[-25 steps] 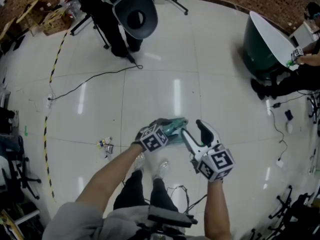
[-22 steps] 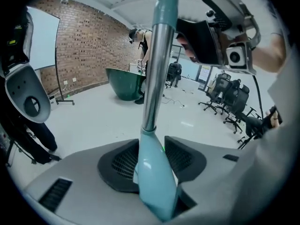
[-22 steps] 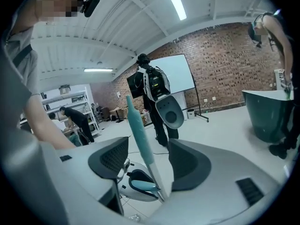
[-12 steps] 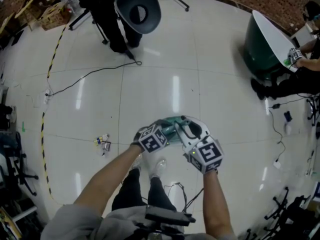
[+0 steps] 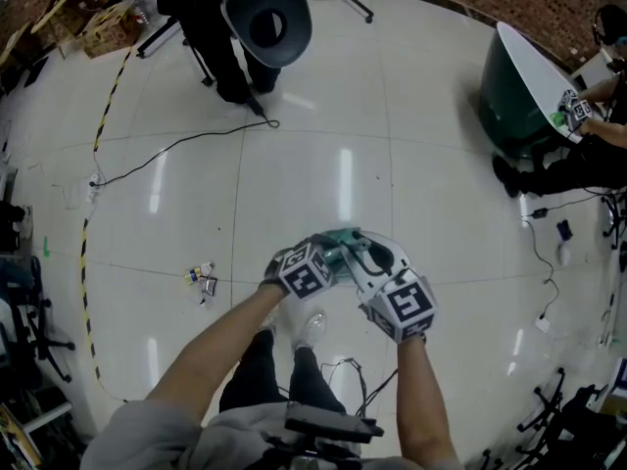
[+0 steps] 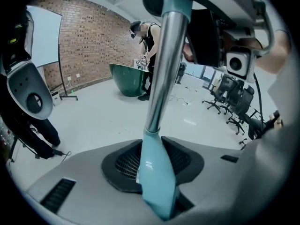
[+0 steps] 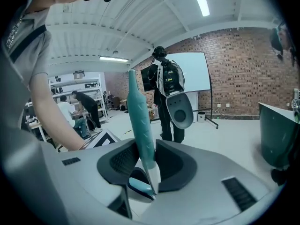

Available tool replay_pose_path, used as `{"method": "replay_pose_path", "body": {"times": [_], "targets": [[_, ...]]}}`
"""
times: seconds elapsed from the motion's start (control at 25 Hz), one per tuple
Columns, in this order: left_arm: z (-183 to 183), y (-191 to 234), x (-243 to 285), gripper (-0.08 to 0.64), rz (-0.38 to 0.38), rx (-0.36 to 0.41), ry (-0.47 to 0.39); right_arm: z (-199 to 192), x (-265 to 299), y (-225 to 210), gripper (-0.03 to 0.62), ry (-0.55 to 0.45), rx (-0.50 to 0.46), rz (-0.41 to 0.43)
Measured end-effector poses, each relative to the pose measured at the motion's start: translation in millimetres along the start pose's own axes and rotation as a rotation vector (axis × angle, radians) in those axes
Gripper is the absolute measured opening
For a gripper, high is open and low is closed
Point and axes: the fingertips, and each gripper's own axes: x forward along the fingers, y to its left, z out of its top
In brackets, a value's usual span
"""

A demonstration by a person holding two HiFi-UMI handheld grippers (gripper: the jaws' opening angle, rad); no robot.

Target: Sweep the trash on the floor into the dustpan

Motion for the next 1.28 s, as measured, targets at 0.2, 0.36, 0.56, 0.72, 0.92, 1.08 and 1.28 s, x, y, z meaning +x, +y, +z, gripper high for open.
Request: {"method": "replay_pose_path", "body": {"times": [0.2,0.36,0.56,0.72,0.92,1.08,1.28], "targets": [[1,-3,-4,0.117,0.017,0.037,-0.017,0,-3,1,0.098,-0.015,-0.04,0.008],[9,-10,-19,0.117,0.013,0.048,-0.048,14,-16,5,0.098,-0.046,-0.043,0.018],[20,-19,-46,0.116,0.03,0.071,-0.053,34,-32,16,0.098,-0.089,-0.053,0.0],[24,-27,-64,0.114,0.038,0.107,-0.044,47,-41,24,0.098,-0.115,-0.067,-0.016],[13,-38,-88,0.114,0.043,0.082,-0.038,55,-66,10,0.098,-0.127,0.01,-0.082],[11,-39,-114,0.114,0.061,0.03,-0.06,69,-88,22,0.098,-0.144,-0.004,-0.048],[10,-38,-143,0.114,0.084,-0.005,-0.045,81,-108,47,0.098,-0.172,-0.068,-0.097]]}}
